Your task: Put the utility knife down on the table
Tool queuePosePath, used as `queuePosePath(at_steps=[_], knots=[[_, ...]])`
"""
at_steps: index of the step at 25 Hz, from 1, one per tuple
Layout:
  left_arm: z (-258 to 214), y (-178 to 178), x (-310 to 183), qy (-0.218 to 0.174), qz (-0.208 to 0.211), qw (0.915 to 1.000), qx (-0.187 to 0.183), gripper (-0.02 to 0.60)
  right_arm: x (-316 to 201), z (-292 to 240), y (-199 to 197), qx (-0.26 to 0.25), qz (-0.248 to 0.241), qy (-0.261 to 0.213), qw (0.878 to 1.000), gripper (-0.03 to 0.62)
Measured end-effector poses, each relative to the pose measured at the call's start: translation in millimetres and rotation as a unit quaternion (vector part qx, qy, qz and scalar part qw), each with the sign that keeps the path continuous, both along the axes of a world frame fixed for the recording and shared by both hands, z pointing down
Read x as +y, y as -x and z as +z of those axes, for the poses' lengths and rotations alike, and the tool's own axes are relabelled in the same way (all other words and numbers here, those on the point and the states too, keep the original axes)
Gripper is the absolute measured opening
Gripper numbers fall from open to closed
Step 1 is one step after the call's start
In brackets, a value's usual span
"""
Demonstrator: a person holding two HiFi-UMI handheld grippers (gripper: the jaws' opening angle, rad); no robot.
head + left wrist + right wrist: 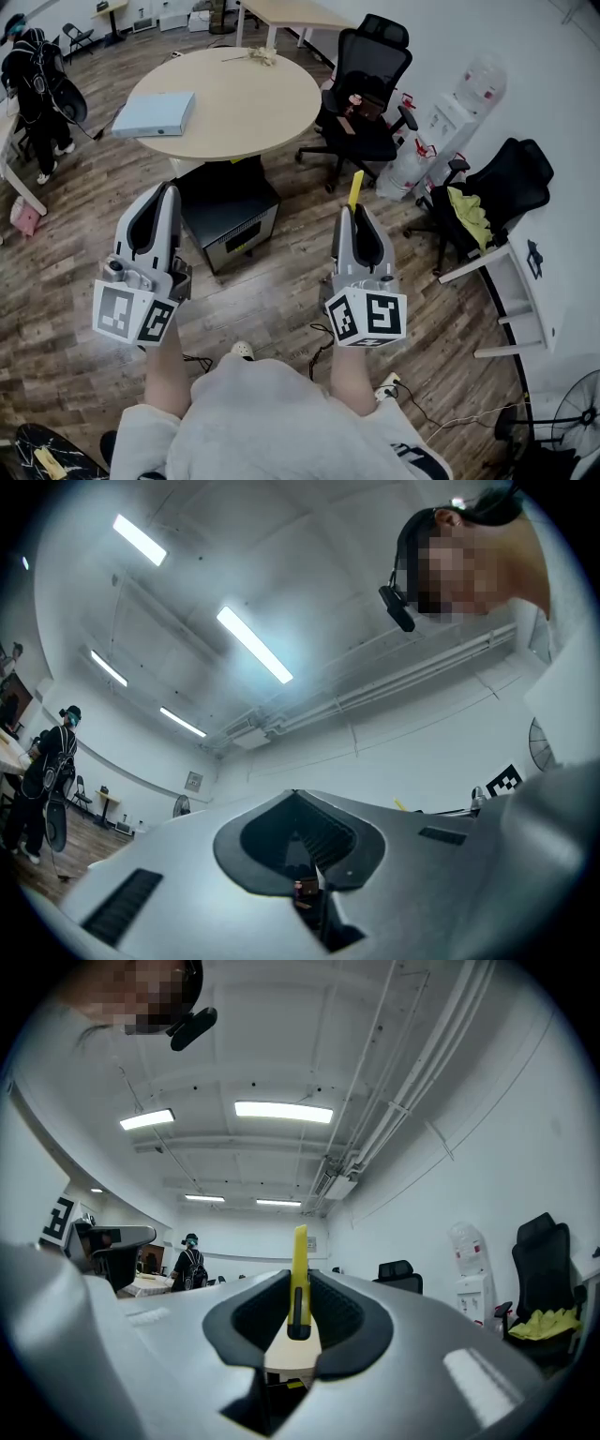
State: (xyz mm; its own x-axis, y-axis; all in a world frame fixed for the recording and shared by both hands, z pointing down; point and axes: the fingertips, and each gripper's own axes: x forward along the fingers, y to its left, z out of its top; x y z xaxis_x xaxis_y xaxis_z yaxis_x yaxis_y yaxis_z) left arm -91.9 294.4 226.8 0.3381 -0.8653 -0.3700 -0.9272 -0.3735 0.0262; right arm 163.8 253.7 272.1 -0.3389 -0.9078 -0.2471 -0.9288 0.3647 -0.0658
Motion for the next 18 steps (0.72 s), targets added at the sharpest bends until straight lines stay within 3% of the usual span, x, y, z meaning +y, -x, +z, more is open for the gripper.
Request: queuePosePath(at_steps=[18], knots=[[14,50,-63,0.011,-0.003,0.9998,0.013,0.008,-68,4,46,0.005,0.0,0.008,1.0,0.074]])
